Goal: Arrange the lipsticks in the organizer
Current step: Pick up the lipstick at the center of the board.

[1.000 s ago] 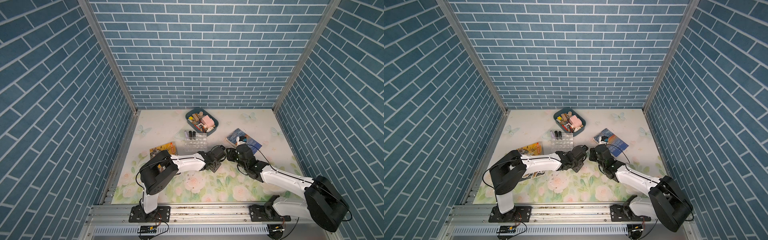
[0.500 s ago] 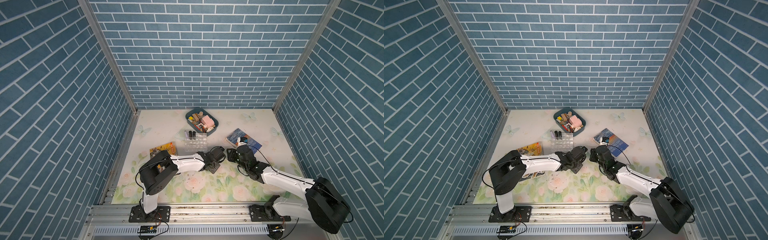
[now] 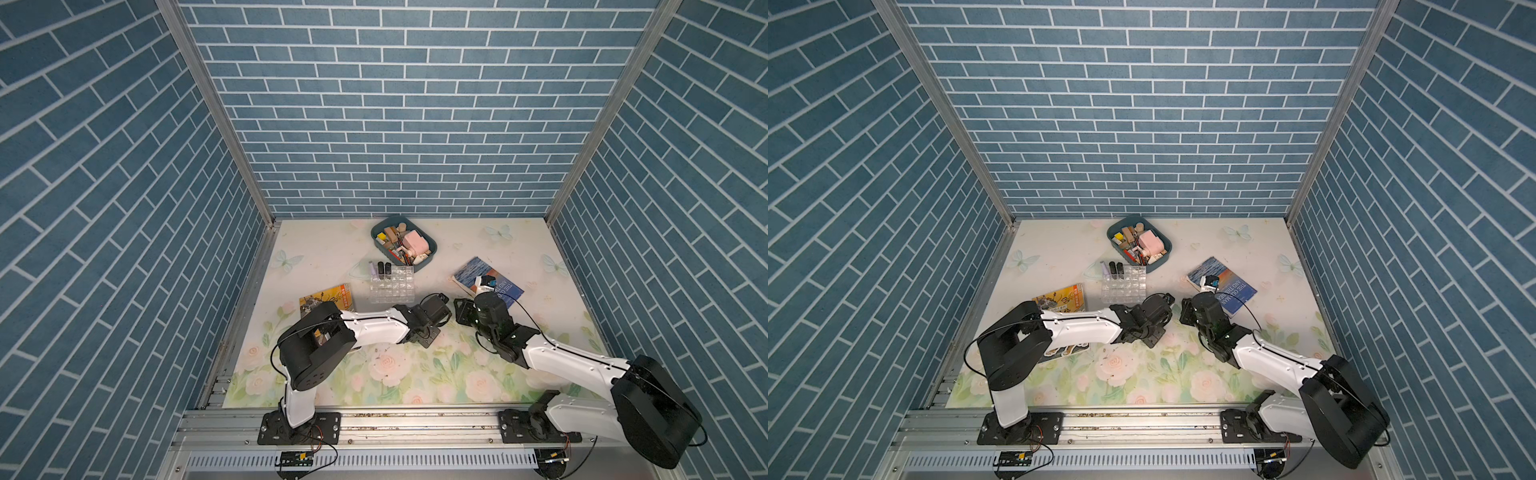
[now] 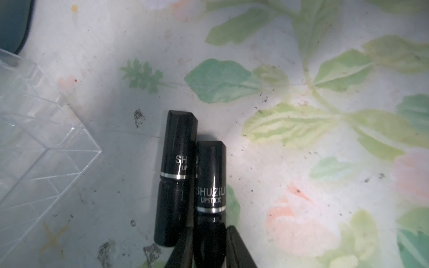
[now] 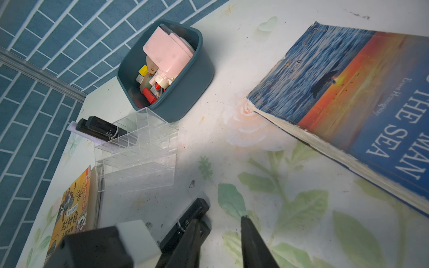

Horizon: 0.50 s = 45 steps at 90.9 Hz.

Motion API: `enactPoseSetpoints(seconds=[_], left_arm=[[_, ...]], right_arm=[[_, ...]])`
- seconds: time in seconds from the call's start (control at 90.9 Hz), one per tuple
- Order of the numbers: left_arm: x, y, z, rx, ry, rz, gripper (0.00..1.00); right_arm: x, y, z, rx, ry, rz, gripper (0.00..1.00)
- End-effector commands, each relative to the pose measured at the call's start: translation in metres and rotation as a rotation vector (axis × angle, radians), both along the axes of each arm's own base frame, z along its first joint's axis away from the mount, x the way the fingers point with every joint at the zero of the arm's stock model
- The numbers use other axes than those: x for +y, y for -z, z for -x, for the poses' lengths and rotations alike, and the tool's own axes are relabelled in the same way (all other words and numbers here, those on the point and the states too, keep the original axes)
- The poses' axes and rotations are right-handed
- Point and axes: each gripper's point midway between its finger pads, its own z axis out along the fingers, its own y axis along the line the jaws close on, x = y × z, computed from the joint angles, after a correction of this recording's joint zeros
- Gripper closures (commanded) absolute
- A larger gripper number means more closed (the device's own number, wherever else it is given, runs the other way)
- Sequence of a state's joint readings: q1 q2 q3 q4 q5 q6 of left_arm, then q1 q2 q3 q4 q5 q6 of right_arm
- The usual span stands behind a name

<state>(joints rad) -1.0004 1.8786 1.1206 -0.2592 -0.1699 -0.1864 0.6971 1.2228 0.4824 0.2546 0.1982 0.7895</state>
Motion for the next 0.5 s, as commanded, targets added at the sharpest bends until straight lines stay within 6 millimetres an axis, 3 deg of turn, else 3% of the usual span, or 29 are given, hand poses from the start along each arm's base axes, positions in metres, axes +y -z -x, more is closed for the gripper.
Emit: enactPoseSetpoints(seconds=[0.0, 0.286, 0.484], left_arm=[[0.023, 0.024, 0.011, 0.042, -0.019, -0.135, 0.71], [0.028, 0.023, 0.011, 0.036, -0.034, -0.172, 0.70], [0.021, 0.005, 0.008, 0.012, -0.031, -0.120, 0.82]], right_arm=[[-0.004, -0.005, -0.002, -0.011, 0.032, -0.027, 0.67], [-0.001, -0.002, -0.002, -0.005, 0.023, -0.038, 0.67], [0.000, -0.007, -0.003, -0.012, 0.018, -0.046, 0.67]])
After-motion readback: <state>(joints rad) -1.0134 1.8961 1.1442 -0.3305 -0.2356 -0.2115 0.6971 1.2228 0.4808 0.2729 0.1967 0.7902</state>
